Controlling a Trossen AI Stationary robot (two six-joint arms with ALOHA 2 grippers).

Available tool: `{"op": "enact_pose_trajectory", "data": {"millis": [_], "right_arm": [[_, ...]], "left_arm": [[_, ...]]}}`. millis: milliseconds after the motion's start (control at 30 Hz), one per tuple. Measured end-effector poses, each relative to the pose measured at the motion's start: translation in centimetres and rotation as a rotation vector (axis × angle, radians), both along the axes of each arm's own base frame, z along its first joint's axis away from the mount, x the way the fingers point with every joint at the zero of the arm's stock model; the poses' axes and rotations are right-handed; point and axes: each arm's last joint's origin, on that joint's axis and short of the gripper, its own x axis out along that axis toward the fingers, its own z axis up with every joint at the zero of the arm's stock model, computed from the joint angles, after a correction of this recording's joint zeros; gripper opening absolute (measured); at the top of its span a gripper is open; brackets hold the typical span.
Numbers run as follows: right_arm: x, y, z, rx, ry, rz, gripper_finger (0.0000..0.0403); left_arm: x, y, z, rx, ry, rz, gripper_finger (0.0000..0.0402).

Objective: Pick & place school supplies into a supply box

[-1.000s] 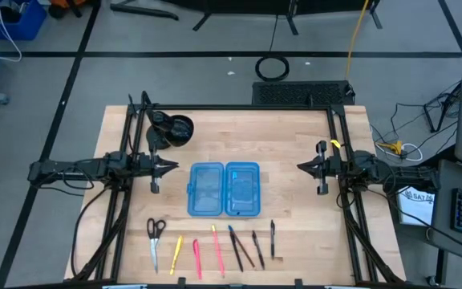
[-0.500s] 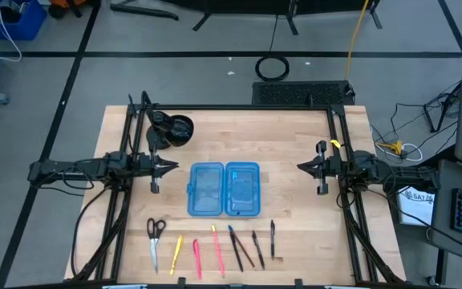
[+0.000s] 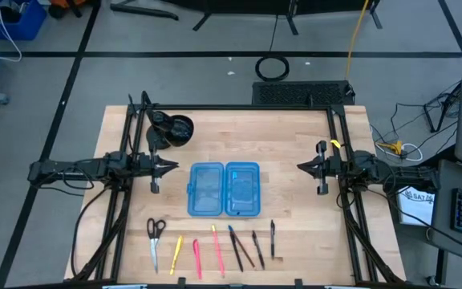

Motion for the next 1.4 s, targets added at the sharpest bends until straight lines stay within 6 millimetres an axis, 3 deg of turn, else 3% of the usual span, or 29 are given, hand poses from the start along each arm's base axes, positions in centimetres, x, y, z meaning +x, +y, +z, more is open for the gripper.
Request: {"op": "enact_pose_trajectory", "data": {"millis": [433, 1400], "right_arm": [[0.0, 0.0, 0.0, 0.0, 0.0, 0.0, 0.0], [-0.04, 0.0, 0.35, -0.002, -0.037, 0.0, 0.0]], "left_arm": [[0.0, 0.0, 0.0, -0.004, -0.001, 0.0, 0.0033], [0.01, 0.0, 0.48, -0.283, -0.085, 0.006, 0.0033]]}}
